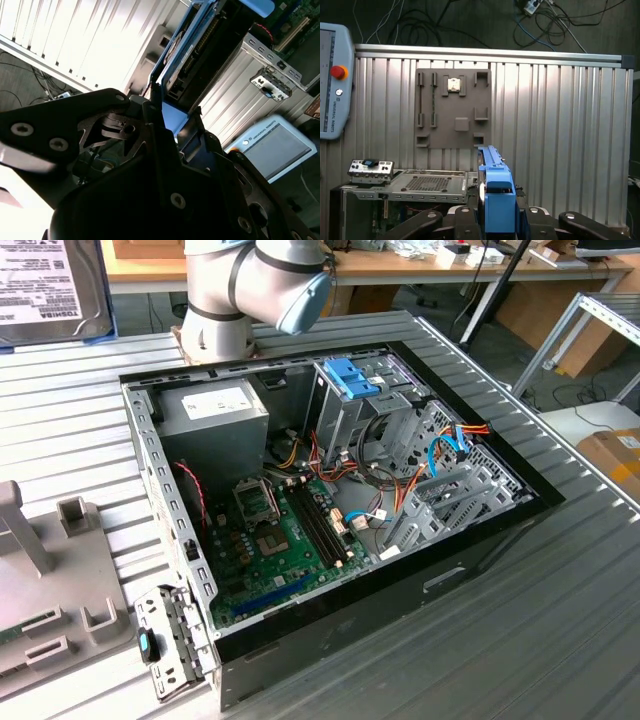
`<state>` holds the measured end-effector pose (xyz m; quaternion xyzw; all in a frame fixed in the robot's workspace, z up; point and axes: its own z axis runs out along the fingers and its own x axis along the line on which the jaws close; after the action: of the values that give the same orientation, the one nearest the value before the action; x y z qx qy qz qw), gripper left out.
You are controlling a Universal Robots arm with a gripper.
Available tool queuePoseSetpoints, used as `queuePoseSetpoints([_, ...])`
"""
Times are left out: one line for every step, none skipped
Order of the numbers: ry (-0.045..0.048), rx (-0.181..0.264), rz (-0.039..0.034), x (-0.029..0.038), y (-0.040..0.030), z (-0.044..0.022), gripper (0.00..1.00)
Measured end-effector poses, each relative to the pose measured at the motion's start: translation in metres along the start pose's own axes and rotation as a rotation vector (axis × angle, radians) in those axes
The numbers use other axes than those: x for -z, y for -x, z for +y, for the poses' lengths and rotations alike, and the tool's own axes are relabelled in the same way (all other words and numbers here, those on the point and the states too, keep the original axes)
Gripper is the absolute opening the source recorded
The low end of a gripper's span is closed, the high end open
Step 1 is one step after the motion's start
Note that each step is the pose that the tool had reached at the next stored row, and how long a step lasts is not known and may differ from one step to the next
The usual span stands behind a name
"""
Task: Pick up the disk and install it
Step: 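Pick up the disk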
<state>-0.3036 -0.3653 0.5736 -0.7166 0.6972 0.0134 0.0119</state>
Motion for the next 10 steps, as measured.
queuePoseSetpoints([0.0, 0.0, 0.0, 0.0, -0.0001, -0.0028, 0.36])
queuePoseSetpoints([0.0, 0.0, 0.0, 0.0, -0.0002, -0.0051, 0.36])
queuePoseSetpoints([0.0, 0.0, 0.0, 0.0, -0.0003, -0.0086, 0.36])
queuePoseSetpoints([-0.0001, 0.0, -0.0001, 0.0, -0.0003, -0.0112, 0.36])
queuePoseSetpoints([0.0, 0.0, 0.0, 0.0, -0.0004, -0.0144, 0.36])
queuePoseSetpoints([0.0001, 0.0, 0.0, 0.0001, -0.0005, -0.0191, 0.36])
queuePoseSetpoints([0.0, 0.0, -0.0001, 0.0, -0.0007, -0.0242, 0.36])
queuePoseSetpoints([0.0, 0.0, -0.0001, 0.0, -0.0008, -0.0272, 0.36])
queuePoseSetpoints([0.0, 0.0, 0.0, 0.0001, -0.0008, -0.03, 0.36])
queuePoseSetpoints([0.0, 0.0, 0.0, 0.0001, -0.0009, -0.0331, 0.36])
